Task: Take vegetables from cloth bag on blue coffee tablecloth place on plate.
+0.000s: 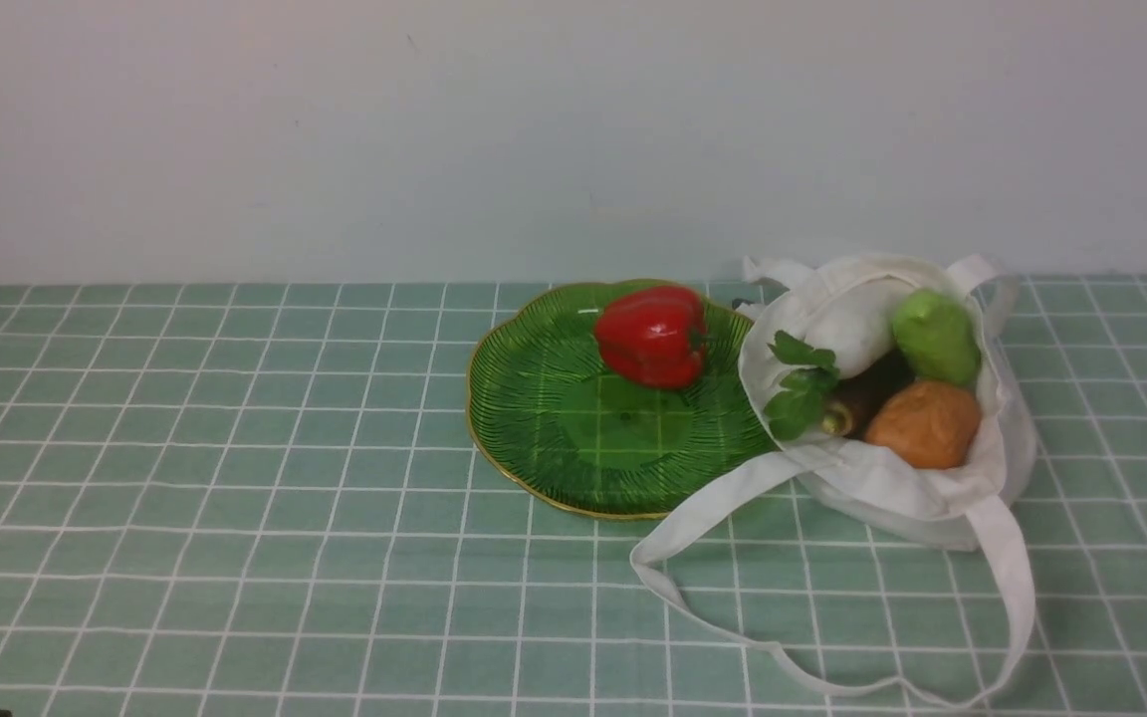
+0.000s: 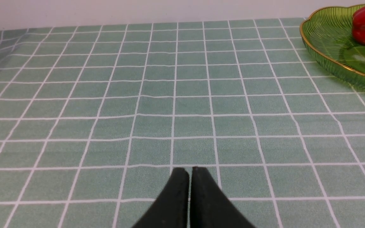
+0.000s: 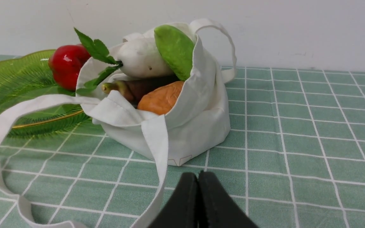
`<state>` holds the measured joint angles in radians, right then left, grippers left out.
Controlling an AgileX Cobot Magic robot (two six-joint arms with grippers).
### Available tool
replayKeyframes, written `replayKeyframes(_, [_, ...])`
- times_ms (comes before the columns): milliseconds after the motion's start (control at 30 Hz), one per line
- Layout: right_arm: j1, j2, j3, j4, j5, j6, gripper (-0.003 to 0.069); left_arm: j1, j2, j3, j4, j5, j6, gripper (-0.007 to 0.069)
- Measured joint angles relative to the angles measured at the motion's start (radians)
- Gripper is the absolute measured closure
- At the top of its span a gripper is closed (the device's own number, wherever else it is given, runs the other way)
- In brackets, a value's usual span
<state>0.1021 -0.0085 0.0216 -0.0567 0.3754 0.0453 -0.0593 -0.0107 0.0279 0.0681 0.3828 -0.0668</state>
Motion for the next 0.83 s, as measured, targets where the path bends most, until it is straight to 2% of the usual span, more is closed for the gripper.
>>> replayKeyframes(833, [0.0,0.0,0.0,0.0,0.0,0.012,0.0673,0.0,0.0,0.0,0.0,0.0,0.0,0.0632])
